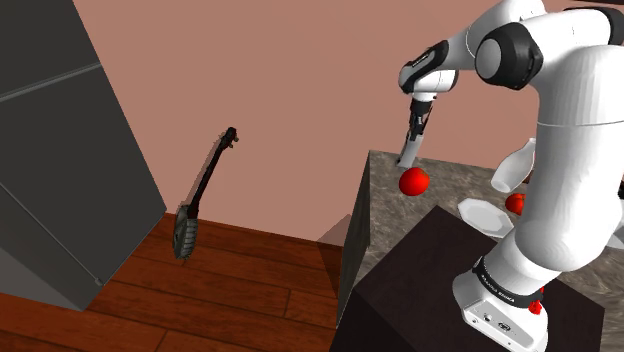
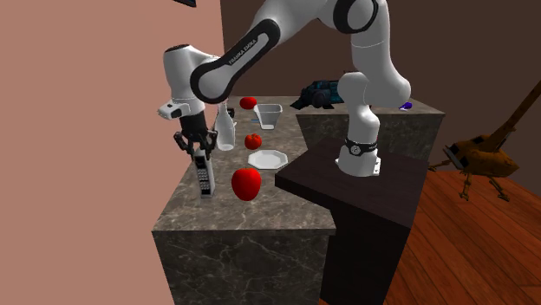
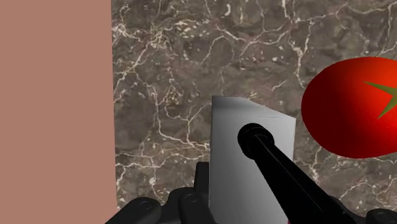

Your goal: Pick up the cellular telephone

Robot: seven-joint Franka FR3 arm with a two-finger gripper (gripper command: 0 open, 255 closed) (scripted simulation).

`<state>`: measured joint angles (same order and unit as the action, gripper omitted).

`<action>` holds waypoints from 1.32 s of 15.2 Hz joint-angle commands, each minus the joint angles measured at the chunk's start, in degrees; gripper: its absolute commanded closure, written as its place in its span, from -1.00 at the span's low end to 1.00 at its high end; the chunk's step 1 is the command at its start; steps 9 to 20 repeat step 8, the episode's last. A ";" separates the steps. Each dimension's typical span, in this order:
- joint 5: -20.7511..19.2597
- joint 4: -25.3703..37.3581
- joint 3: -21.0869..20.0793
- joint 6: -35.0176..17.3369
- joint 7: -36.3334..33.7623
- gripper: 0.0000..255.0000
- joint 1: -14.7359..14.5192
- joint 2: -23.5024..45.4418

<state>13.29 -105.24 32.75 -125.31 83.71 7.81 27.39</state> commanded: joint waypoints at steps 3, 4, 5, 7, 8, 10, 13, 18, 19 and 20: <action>-1.13 0.87 0.69 2.38 -0.64 1.00 -0.53 -1.73; -1.40 1.11 0.85 2.98 -0.78 1.00 -0.65 -2.14; -1.67 1.36 1.01 3.58 -0.91 1.00 -0.76 -2.55; -1.97 1.65 1.18 4.28 -1.07 1.00 -0.88 -3.01; -1.97 1.66 1.18 4.29 -1.07 1.00 -0.88 -3.01; -1.97 1.66 1.18 4.29 -1.07 1.00 -0.88 -3.01; -1.97 1.66 1.18 4.29 -1.07 1.00 -0.88 -3.01; -1.97 1.66 1.18 4.29 -1.07 1.00 -0.88 -3.01; -1.97 1.66 1.18 4.29 -1.07 1.00 -0.88 -3.01; -1.97 1.66 1.18 4.29 -1.07 1.00 -0.88 -3.01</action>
